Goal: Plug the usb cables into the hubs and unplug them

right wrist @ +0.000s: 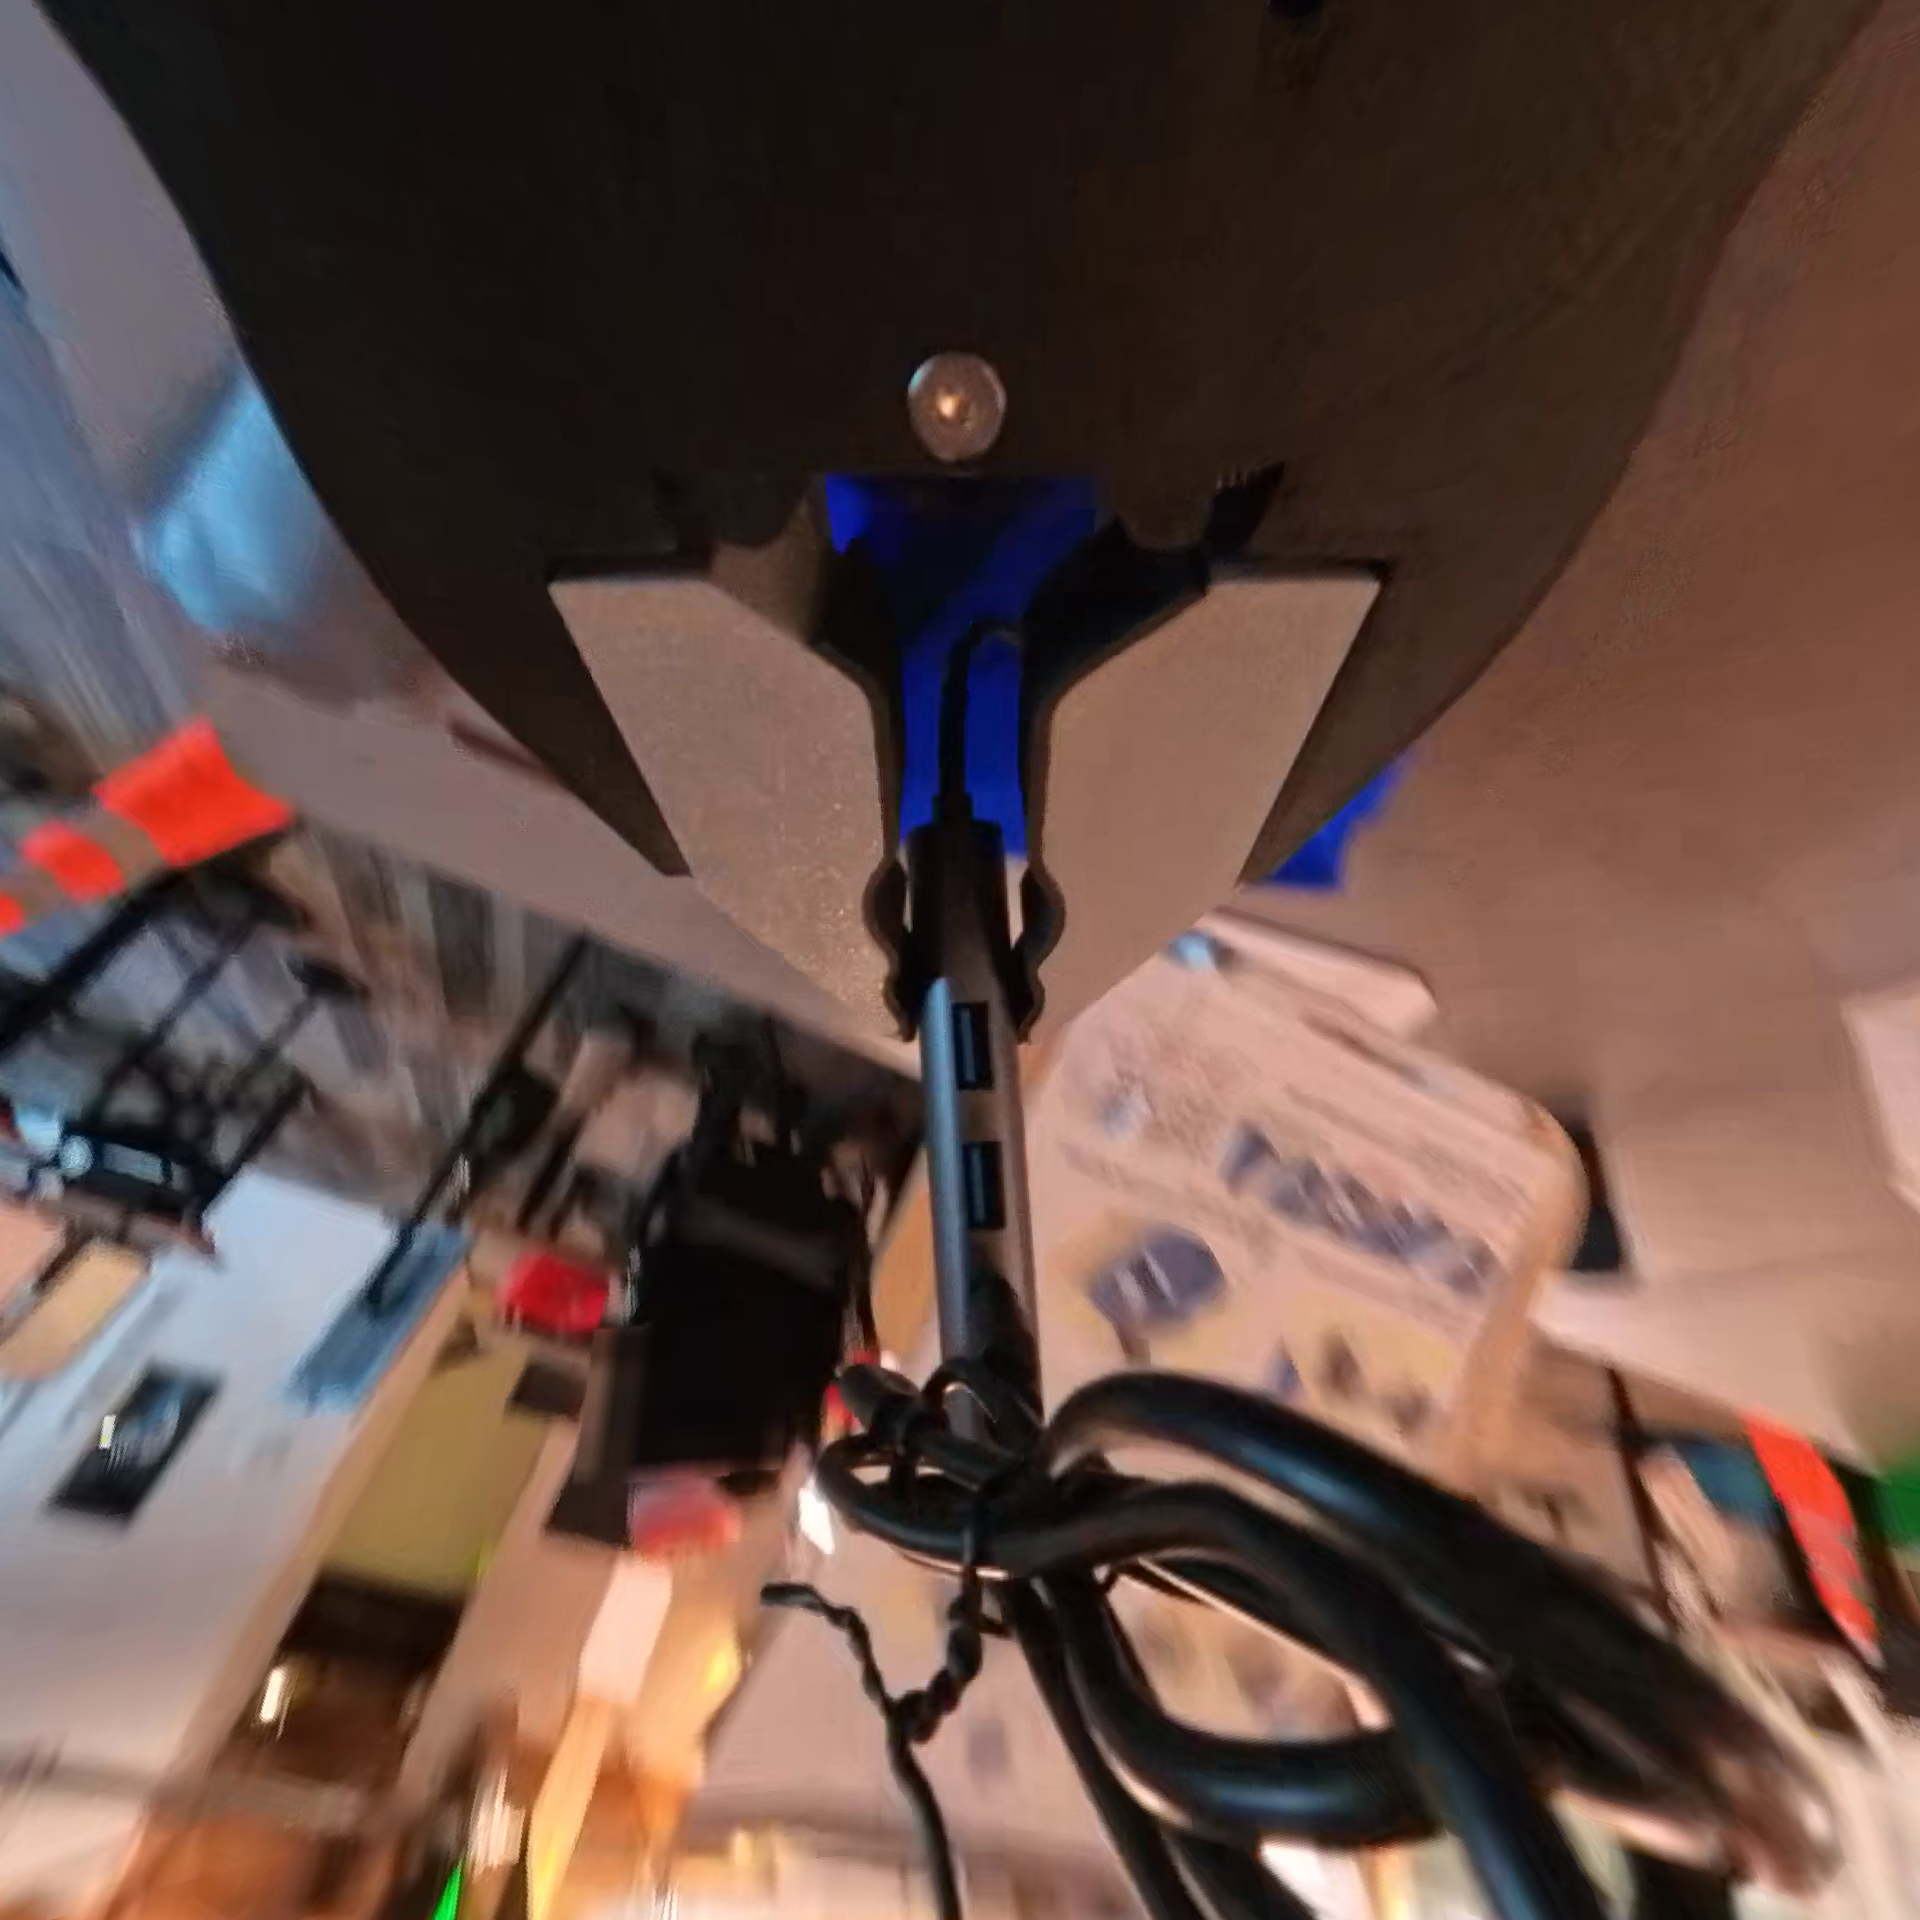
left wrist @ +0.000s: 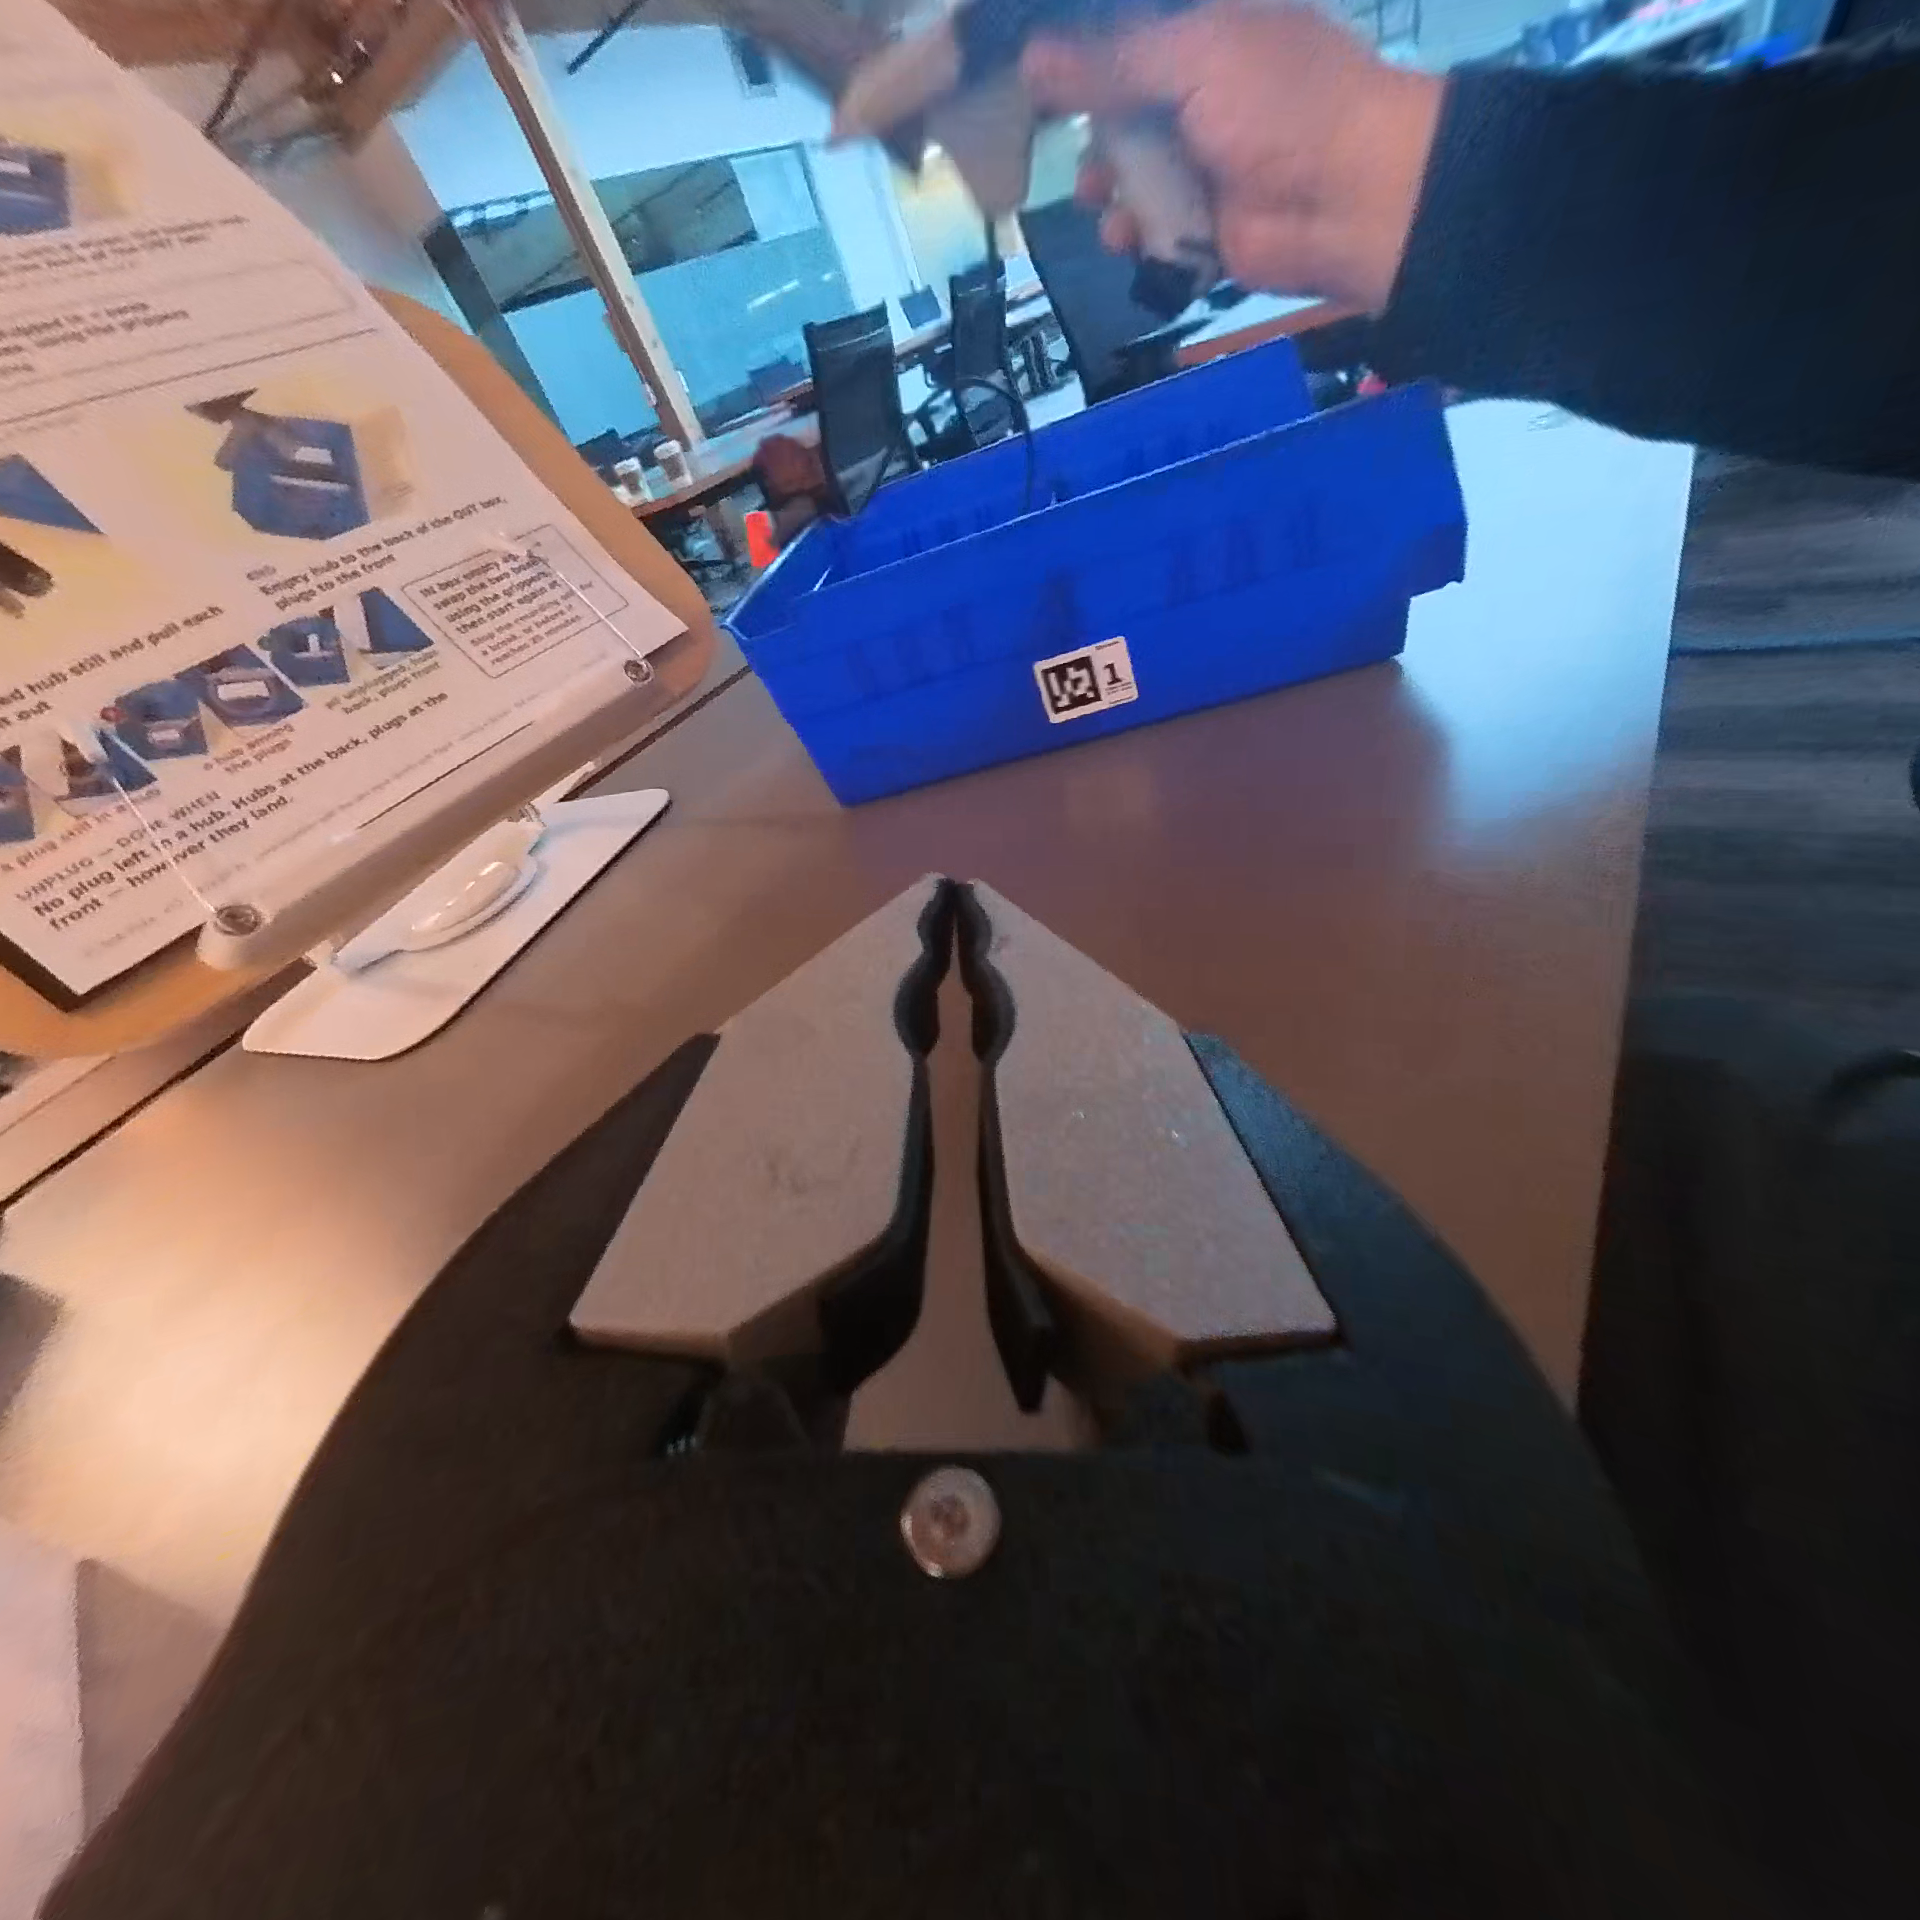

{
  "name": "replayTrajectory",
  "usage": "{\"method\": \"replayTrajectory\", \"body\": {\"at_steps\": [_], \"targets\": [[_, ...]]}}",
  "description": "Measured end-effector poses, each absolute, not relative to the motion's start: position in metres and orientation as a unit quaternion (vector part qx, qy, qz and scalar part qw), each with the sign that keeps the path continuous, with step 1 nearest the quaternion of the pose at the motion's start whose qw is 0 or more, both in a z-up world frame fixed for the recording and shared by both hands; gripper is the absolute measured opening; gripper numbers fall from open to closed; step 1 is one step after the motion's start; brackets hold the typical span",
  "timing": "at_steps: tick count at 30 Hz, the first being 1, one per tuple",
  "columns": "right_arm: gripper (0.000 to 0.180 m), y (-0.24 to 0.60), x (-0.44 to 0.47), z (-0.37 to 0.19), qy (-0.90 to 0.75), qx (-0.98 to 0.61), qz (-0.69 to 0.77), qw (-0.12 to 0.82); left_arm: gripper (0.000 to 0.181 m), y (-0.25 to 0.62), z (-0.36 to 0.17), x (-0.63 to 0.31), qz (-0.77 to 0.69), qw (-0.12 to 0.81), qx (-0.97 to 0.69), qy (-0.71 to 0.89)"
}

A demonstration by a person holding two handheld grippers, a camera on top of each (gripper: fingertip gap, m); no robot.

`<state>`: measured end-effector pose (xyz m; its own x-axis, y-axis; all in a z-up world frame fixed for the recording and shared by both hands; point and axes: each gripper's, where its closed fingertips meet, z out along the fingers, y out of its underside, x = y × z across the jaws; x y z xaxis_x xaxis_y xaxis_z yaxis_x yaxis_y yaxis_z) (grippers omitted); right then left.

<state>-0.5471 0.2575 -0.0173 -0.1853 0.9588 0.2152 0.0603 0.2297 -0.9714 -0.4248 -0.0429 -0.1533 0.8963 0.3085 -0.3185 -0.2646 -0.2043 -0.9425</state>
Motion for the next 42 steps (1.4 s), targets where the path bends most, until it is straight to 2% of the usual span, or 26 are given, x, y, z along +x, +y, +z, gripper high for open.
{"method": "replayTrajectory", "body": {"at_steps": [3, 4, 5, 12, 18, 23, 24, 28, 30, 32, 34, 38, 40, 42], "targets": [[0.018, 0.282, -0.564, -0.090, -0.671, -0.477, 0.370, 0.430, 0.000, -0.040, -0.158, -0.421, 0.233, 0.619, -0.750, 0.001], [0.031, 0.285, -0.563, -0.100, -0.672, -0.494, 0.363, 0.415, 0.000, -0.039, -0.158, -0.420, 0.234, 0.617, -0.751, 0.006], [0.037, 0.287, -0.561, -0.101, -0.666, -0.506, 0.367, 0.406, 0.000, -0.038, -0.159, -0.419, 0.235, 0.615, -0.753, 0.009], [0.031, 0.266, -0.524, -0.039, -0.636, -0.465, 0.454, 0.417, 0.000, -0.039, -0.158, -0.423, 0.216, 0.622, -0.753, -0.005], [0.033, 0.264, -0.514, -0.066, -0.688, -0.476, 0.388, 0.387, 0.000, -0.040, -0.156, -0.424, 0.199, 0.631, -0.749, -0.016], [0.056, 0.261, -0.541, -0.091, -0.706, -0.504, 0.371, 0.333, 0.000, -0.039, -0.158, -0.424, 0.205, 0.626, -0.752, -0.011], [0.056, 0.260, -0.549, -0.096, -0.706, -0.511, 0.368, 0.323, 0.000, -0.038, -0.159, -0.423, 0.205, 0.623, -0.755, -0.008], [0.026, 0.270, -0.577, -0.123, -0.710, -0.541, 0.312, 0.324, 0.000, -0.036, -0.160, -0.421, 0.208, 0.618, -0.758, 0.001], [0.000, 0.259, -0.573, -0.158, -0.757, -0.536, 0.266, 0.263, 0.000, -0.036, -0.160, -0.421, 0.205, 0.619, -0.758, 0.002], [0.001, 0.246, -0.551, -0.193, -0.801, -0.541, 0.205, 0.153, 0.000, -0.037, -0.160, -0.421, 0.200, 0.621, -0.758, 0.000], [0.000, 0.234, -0.545, -0.180, -0.790, -0.553, 0.234, 0.121, 0.000, -0.037, -0.159, -0.422, 0.196, 0.624, -0.756, -0.001], [0.000, 0.235, -0.549, -0.104, -0.723, -0.551, 0.331, 0.251, 0.000, -0.037, -0.159, -0.421, 0.190, 0.624, -0.758, 0.000], [0.020, 0.212, -0.528, -0.067, -0.699, -0.518, 0.418, 0.261, 0.000, -0.036, -0.160, -0.420, 0.193, 0.622, -0.758, 0.004], [0.032, 0.183, -0.494, -0.042, -0.686, -0.473, 0.497, 0.243, 0.000, -0.036, -0.160, -0.419, 0.205, 0.620, -0.758, 0.009]]}}
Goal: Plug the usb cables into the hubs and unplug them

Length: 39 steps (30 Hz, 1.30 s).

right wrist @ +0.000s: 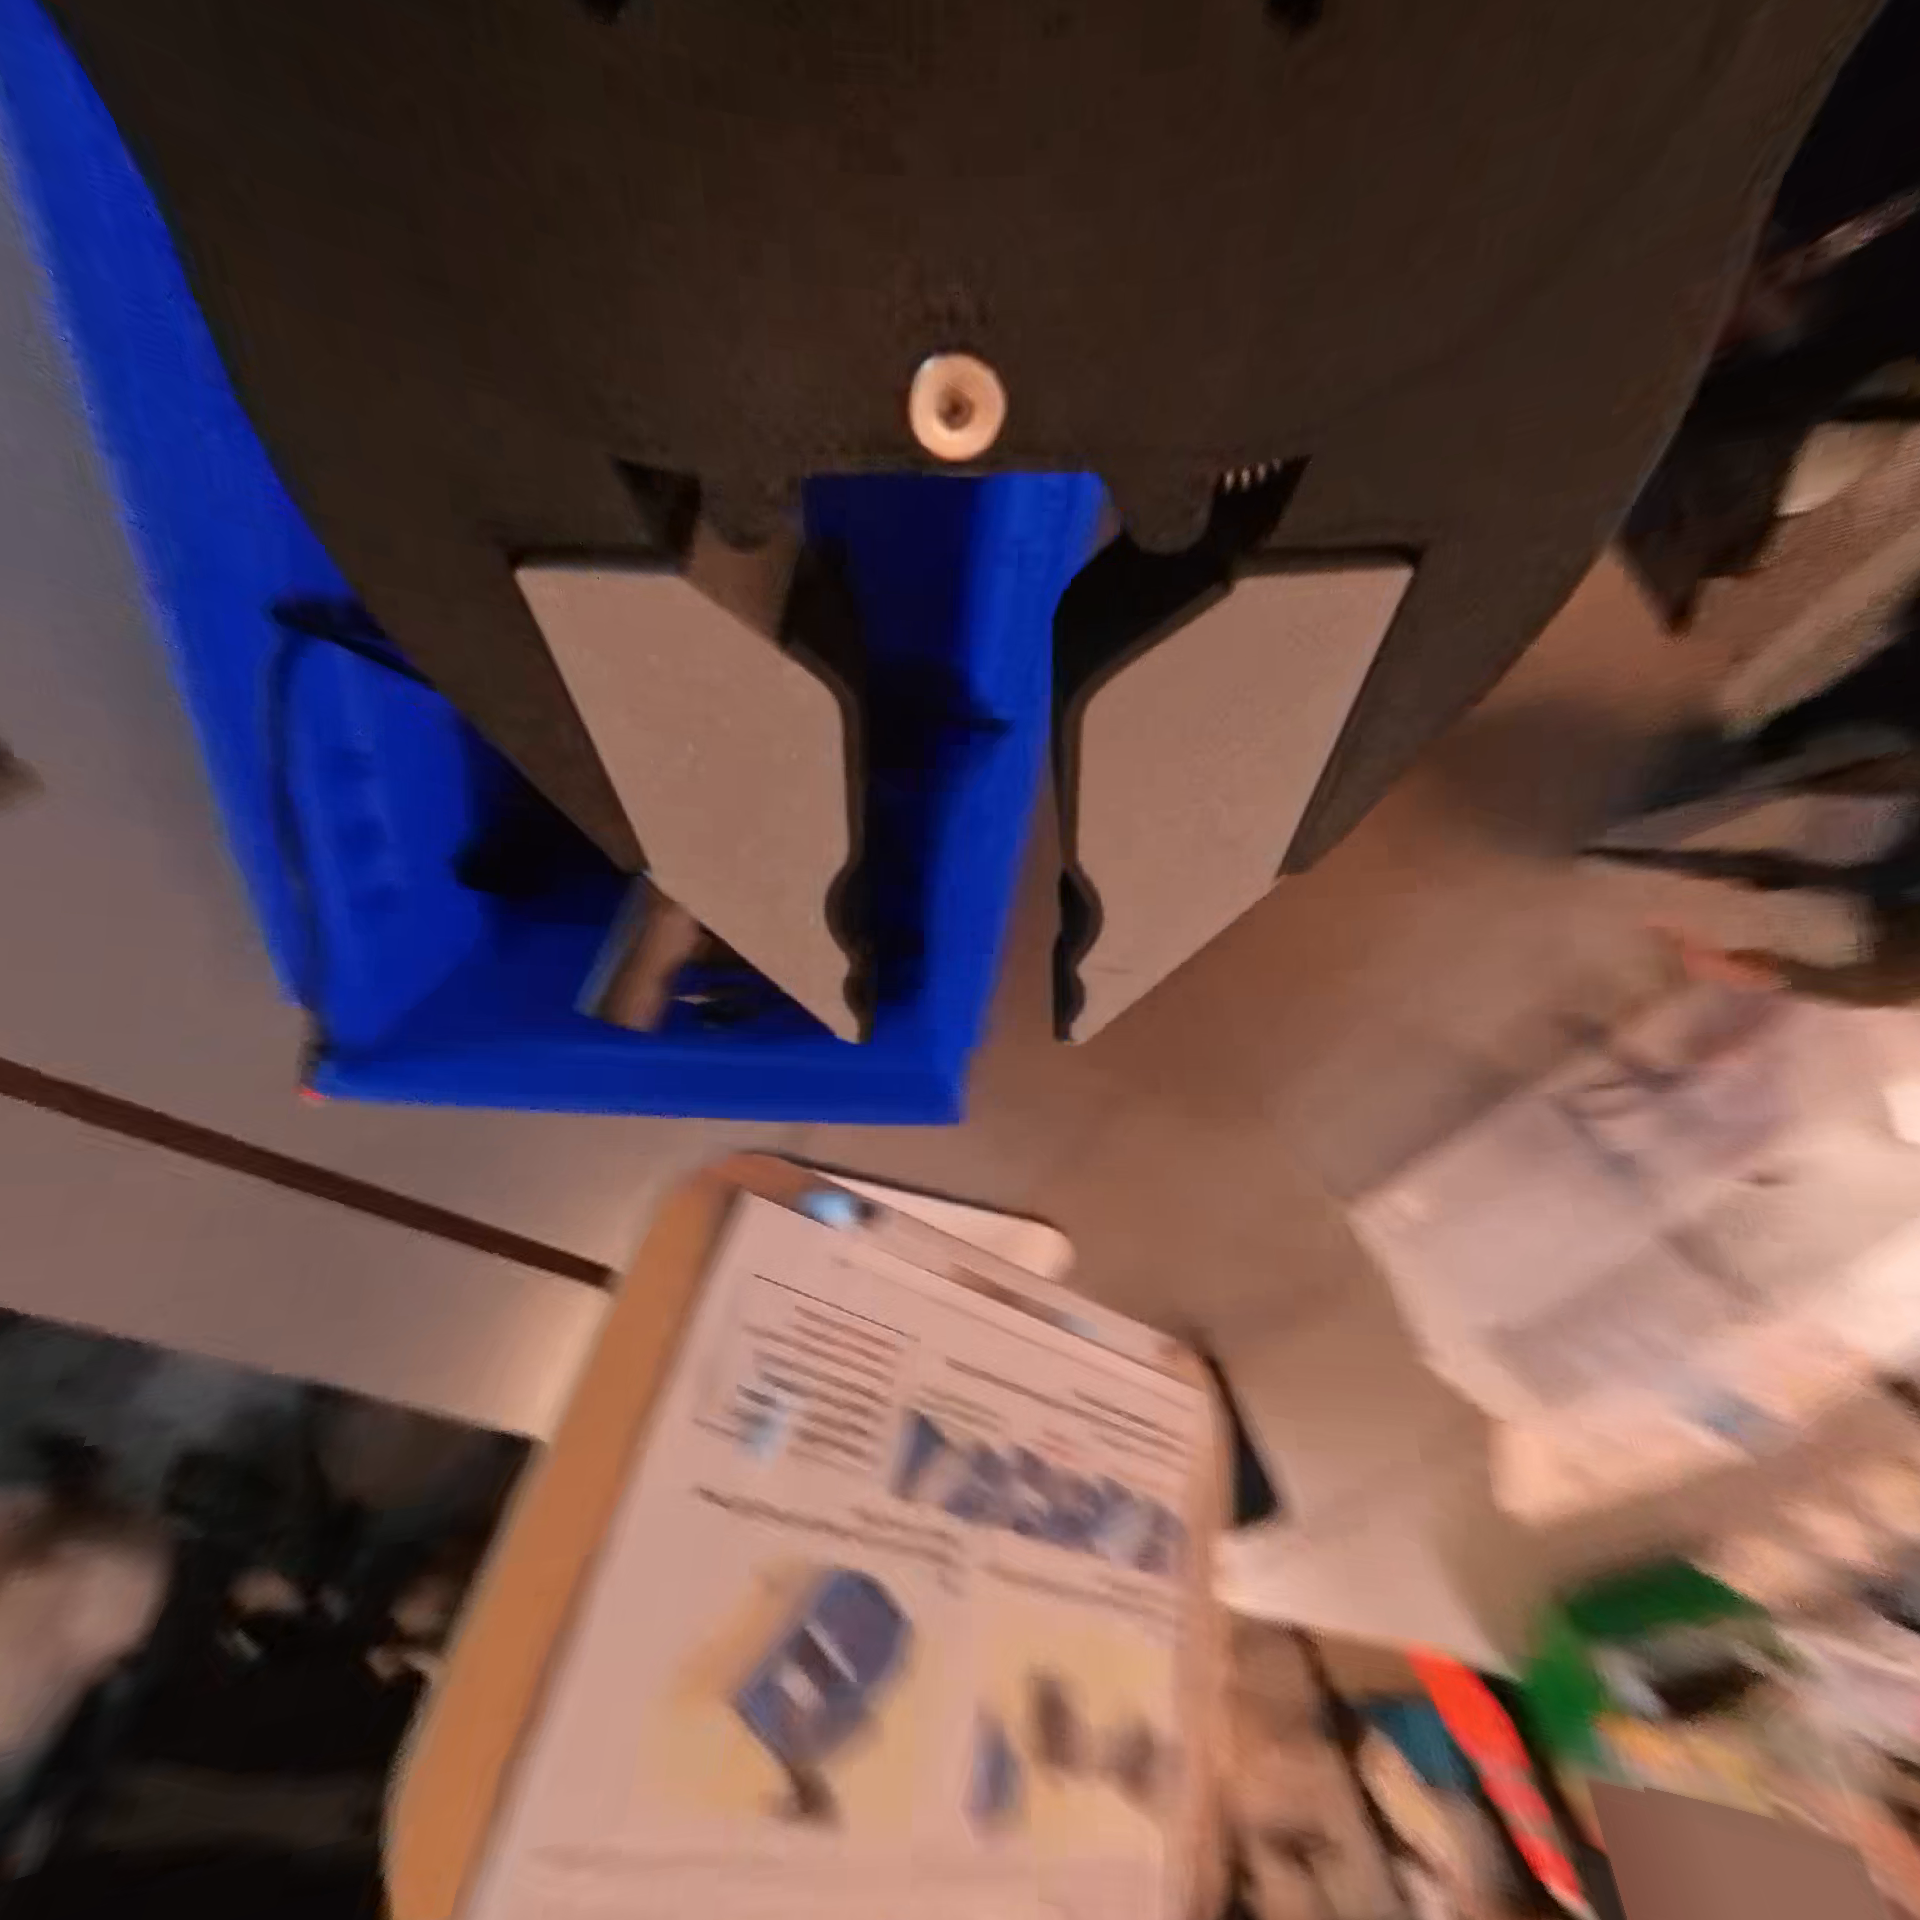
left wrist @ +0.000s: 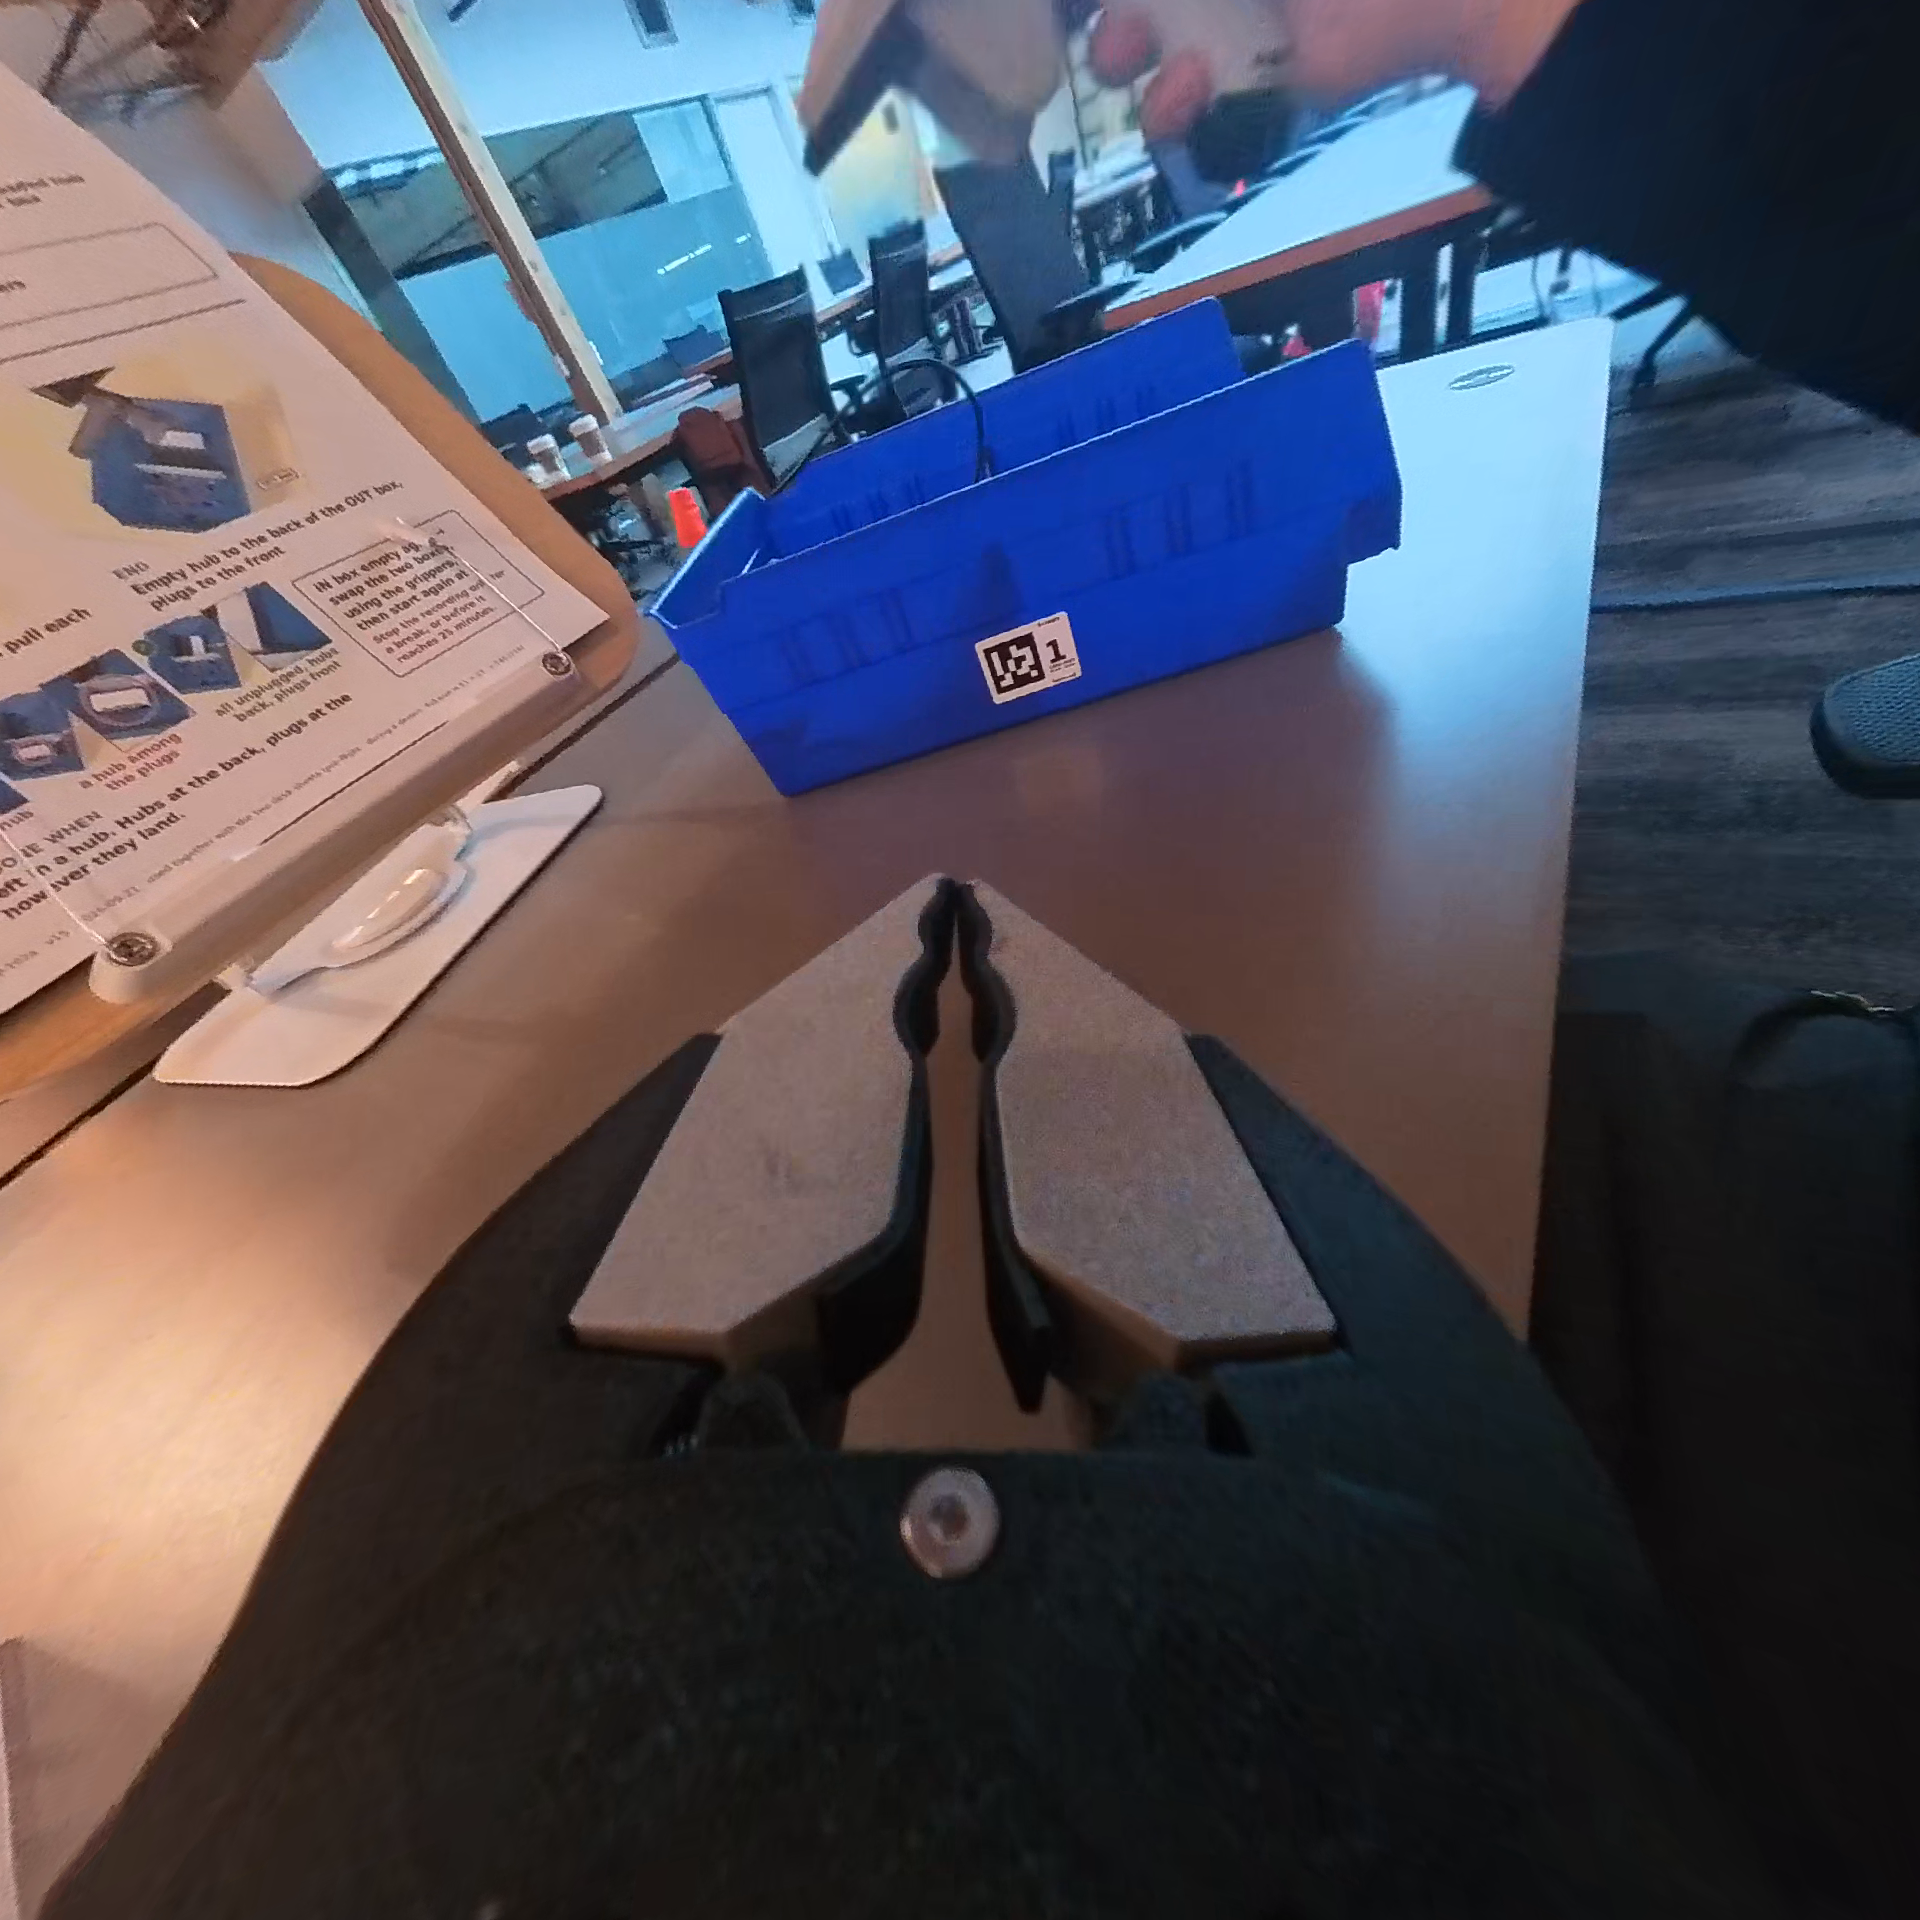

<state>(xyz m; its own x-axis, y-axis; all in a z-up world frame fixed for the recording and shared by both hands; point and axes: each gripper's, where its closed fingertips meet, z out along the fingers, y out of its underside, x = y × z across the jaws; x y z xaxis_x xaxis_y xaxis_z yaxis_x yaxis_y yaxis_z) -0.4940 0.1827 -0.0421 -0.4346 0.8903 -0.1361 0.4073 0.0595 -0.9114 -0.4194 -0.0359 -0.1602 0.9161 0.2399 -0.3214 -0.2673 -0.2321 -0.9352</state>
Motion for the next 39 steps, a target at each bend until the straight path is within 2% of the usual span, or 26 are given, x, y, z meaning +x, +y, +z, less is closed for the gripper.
{"method": "replayTrajectory", "body": {"at_steps": [5, 9, 11, 14, 16, 20, 21, 23, 26, 29, 36, 37, 39], "targets": [[0.056, 0.150, -0.419, -0.034, -0.686, -0.406, 0.546, 0.258, 0.000, -0.034, -0.163, -0.415, 0.243, 0.606, -0.757, 0.030], [0.061, 0.162, -0.389, -0.037, -0.685, -0.404, 0.519, 0.314, 0.000, -0.033, -0.167, -0.414, 0.272, 0.586, -0.762, 0.039], [0.070, 0.164, -0.377, -0.032, -0.693, -0.401, 0.508, 0.318, 0.000, -0.033, -0.168, -0.413, 0.279, 0.581, -0.763, 0.043], [0.068, 0.161, -0.358, -0.015, -0.683, -0.371, 0.534, 0.331, 0.000, -0.037, -0.161, -0.420, 0.269, 0.597, -0.756, 0.008], [0.070, 0.162, -0.350, -0.007, -0.677, -0.364, 0.546, 0.333, 0.000, -0.057, -0.133, -0.436, 0.280, 0.606, -0.739, -0.091], [0.070, 0.171, -0.349, -0.002, -0.666, -0.370, 0.555, 0.334, 0.038, -0.127, -0.008, -0.436, 0.370, 0.654, -0.640, -0.158], [0.070, 0.173, -0.350, -0.002, -0.662, -0.373, 0.557, 0.334, 0.048, -0.149, 0.015, -0.434, 0.380, 0.663, -0.620, -0.177], [0.069, 0.174, -0.352, -0.003, -0.659, -0.377, 0.563, 0.327, 0.055, -0.195, 0.037, -0.435, 0.397, 0.658, -0.600, -0.222], [0.071, 0.168, -0.354, -0.008, -0.668, -0.379, 0.559, 0.313, 0.059, -0.255, 0.021, -0.441, 0.401, 0.628, -0.594, -0.304], [0.071, 0.161, -0.356, -0.011, -0.676, -0.377, 0.545, 0.321, 0.060, -0.270, -0.001, -0.453, 0.387, 0.622, -0.604, -0.312], [0.068, 0.141, -0.362, -0.018, -0.695, -0.365, 0.518, 0.339, 0.072, -0.248, -0.145, -0.474, 0.254, 0.396, -0.821, -0.324], [0.068, 0.140, -0.364, -0.020, -0.696, -0.368, 0.514, 0.340, 0.071, -0.247, -0.161, -0.474, 0.237, 0.365, -0.839, -0.326], [0.069, 0.140, -0.366, -0.027, -0.704, -0.374, 0.503, 0.334, 0.056, -0.245, -0.190, -0.468, 0.191, 0.314, -0.874, -0.319]]}}
